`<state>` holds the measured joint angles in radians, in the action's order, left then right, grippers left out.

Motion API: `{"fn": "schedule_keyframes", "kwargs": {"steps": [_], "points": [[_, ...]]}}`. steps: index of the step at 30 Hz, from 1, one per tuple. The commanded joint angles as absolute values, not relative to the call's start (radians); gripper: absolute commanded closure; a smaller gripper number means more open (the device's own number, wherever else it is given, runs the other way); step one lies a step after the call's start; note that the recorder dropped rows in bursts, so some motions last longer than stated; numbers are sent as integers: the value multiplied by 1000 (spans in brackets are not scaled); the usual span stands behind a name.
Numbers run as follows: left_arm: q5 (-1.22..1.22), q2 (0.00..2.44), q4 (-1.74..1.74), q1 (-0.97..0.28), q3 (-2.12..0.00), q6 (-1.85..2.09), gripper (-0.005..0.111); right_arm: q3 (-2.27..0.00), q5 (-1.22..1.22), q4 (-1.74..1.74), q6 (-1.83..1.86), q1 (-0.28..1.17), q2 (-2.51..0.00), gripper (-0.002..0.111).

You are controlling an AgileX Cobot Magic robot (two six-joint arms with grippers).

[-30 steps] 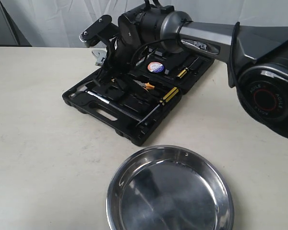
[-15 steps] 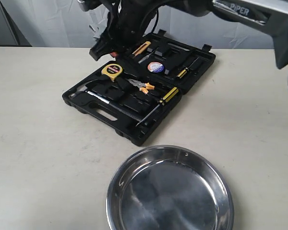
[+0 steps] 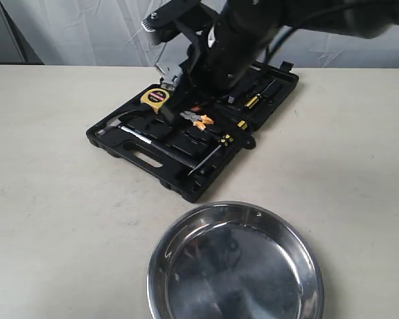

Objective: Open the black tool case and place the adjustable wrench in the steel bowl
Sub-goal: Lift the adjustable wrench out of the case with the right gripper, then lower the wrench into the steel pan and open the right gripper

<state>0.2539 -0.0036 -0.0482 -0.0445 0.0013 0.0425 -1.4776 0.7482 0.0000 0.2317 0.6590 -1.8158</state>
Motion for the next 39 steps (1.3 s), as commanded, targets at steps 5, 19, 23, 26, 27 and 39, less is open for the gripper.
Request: {"fn": "schedule_keyframes", "kwargs": {"steps": [5, 19, 23, 26, 27, 39], "points": [[239, 0, -48, -43, 0, 38, 106, -1119, 683, 9, 143, 652, -1562, 109], [239, 0, -48, -43, 0, 38, 106, -821, 652, 302, 171, 817, -1563, 109], [239, 0, -48, -43, 0, 38, 106, -724, 497, 281, 158, 815, -1563, 109], [239, 0, -48, -43, 0, 38, 106, -693, 431, 304, 158, 815, -1563, 109], [239, 0, -48, -43, 0, 38, 106, -689, 418, 304, 158, 815, -1563, 109], [239, 0, -48, -43, 0, 38, 106, -682, 350, 325, 157, 815, -1656, 72]]}}
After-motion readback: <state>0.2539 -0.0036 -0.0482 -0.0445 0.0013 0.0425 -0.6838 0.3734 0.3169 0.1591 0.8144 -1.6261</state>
